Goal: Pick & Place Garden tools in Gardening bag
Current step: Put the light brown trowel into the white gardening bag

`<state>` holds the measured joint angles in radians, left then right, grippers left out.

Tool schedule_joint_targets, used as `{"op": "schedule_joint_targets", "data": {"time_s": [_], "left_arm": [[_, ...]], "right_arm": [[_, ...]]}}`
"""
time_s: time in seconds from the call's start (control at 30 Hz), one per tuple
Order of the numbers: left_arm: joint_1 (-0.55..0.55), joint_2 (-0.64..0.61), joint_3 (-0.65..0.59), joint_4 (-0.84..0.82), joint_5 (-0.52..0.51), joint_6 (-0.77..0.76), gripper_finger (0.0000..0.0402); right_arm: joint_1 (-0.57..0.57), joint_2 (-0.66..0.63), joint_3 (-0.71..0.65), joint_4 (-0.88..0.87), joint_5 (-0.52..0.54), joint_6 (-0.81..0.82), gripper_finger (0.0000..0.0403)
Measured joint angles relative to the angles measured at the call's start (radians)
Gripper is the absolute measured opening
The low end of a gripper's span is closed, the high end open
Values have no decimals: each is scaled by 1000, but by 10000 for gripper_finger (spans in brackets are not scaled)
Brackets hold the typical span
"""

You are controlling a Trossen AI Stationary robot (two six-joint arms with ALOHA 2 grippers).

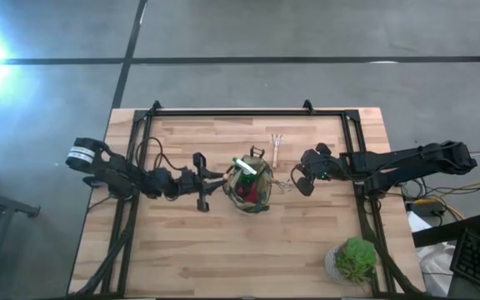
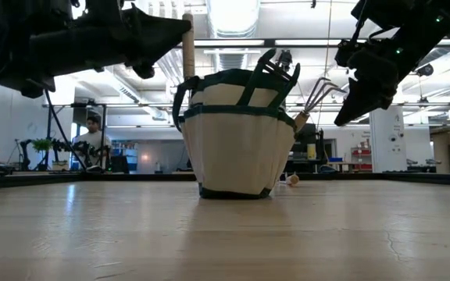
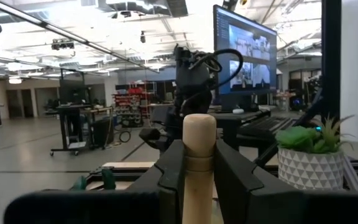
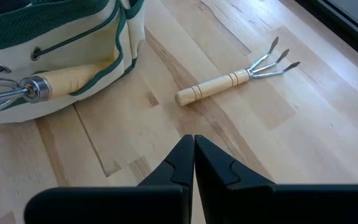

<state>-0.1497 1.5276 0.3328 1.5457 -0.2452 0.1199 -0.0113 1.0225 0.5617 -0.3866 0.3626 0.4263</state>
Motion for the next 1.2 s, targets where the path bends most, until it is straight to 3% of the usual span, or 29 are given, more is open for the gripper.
{"op": "schedule_joint_targets", "data": {"time_s": [0.7, 0.93, 1.2], "left_arm": [[4, 0, -3, -84, 44, 61, 60], [5, 0, -3, -32, -39, 73, 60], [5, 0, -3, -99, -30, 108, 60]], "right_arm": [[0, 0, 0, 2, 0, 0, 8], [0, 0, 0, 2, -1, 0, 8], [0, 0, 0, 2, -4, 0, 8]]}}
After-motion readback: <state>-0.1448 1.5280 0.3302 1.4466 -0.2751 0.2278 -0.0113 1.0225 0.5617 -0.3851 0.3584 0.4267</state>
